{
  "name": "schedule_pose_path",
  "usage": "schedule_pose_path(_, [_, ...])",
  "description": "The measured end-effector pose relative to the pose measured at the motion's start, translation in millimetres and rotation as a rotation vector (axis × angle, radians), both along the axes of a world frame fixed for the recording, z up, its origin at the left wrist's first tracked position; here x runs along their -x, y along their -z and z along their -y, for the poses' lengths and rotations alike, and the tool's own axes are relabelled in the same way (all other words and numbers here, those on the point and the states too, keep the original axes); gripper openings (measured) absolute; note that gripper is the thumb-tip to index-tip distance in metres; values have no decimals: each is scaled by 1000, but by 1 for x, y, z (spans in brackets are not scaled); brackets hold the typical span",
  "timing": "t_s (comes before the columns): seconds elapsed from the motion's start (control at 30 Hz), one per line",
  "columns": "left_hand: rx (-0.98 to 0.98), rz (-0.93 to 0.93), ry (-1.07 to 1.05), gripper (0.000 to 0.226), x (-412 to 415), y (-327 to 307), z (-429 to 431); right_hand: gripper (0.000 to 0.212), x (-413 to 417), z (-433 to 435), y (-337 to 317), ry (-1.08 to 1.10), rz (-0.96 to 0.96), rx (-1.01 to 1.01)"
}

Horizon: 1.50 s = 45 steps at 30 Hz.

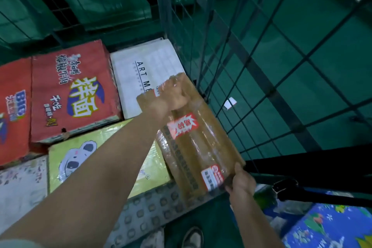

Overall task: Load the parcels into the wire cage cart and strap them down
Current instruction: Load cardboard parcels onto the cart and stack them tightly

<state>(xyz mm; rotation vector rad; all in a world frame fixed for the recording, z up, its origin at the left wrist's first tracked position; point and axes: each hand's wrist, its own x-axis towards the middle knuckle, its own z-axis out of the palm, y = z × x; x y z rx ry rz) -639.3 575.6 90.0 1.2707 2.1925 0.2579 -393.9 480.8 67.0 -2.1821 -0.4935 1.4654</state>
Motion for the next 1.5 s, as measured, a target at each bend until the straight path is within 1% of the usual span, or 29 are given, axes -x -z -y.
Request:
schedule_pose_path(0.1, [-38, -10, -90, 83, -3, 12, 20, 26, 3, -9, -2, 11, -66, 31])
schedule_pose_path(0.2, [76, 131, -352, 87, -11, 29, 52, 23, 7, -4, -3, 15, -88, 25])
schedule_pose_path(0.27, [153, 162, -434, 88, -20, 38, 66, 18, 10, -1, -3, 11, -88, 12])
schedule_pose_path(0.37, [78, 247, -541, 82, -32, 42, 73, 14, 17, 9, 1, 58, -37, -73])
schedule_pose_path(0.43, [52, 278, -634, 86, -38, 40, 79, 22, 27, 22, 6, 65, -34, -178])
schedule_pose_path(0.5, [28, 339, -730, 95, -41, 39, 91, 26, 37, 39, -1, 6, 30, -268])
schedule_pose_path(0.6, [-37, 464, -872, 100, -38, 42, 118, 20, 50, 77, -20, -43, 108, -384])
schedule_pose_path(0.67, [-87, 547, -905, 106, -35, 51, 133, 12, 57, 107, -19, -95, 120, -437])
schedule_pose_path(0.7, [-122, 593, -905, 113, -34, 54, 138, 9, 59, 120, -16, -138, 140, -481])
schedule_pose_path(0.77, [-172, 684, -936, 126, -34, 62, 145, 10, 57, 140, -5, -275, 226, -579])
schedule_pose_path(0.8, [-176, 731, -984, 127, -34, 69, 148, 12, 54, 147, 2, -354, 250, -597])
schedule_pose_path(0.87, [-162, 787, -1045, 126, -38, 80, 153, 18, 46, 151, 7, -519, 300, -533])
schedule_pose_path(0.93, [-140, 819, -1039, 129, -48, 70, 154, 25, 36, 150, 10, -646, 349, -416])
schedule_pose_path(1.0, [-112, 850, -1029, 125, -51, 67, 154, 31, 28, 149, 7, -755, 388, -327])
schedule_pose_path(1.1, [-116, 870, -1028, 135, -47, 84, 161, 36, 25, 150, 1, -840, 397, -291])
schedule_pose_path(1.13, [-116, 855, -1034, 137, -41, 103, 162, 37, 26, 150, 0, -840, 396, -283])
schedule_pose_path(1.17, [-108, 835, -1027, 139, -41, 99, 163, 37, 29, 151, 0, -830, 385, -276])
schedule_pose_path(1.23, [-160, 797, -1032, 141, -42, 88, 161, 31, 34, 149, -3, -697, 323, -316])
schedule_pose_path(1.3, [-310, 734, -1016, 127, -47, 61, 155, 25, 43, 137, -11, -467, 212, -366])
schedule_pose_path(1.33, [-393, 686, -1001, 117, -47, 54, 153, 22, 47, 127, -16, -325, 128, -374])
schedule_pose_path(1.37, [-434, 628, -984, 110, -46, 49, 152, 19, 50, 113, -16, -189, 32, -377])
schedule_pose_path(1.4, [-420, 583, -993, 104, -45, 45, 151, 17, 52, 97, -19, -69, -36, -367])
schedule_pose_path(1.47, [-237, 507, -1089, 101, -44, 39, 151, 17, 51, 67, -18, 63, -97, -322])
schedule_pose_path(1.5, [-151, 521, -1127, 102, -43, 36, 151, 20, 47, 54, -16, 114, -143, -263])
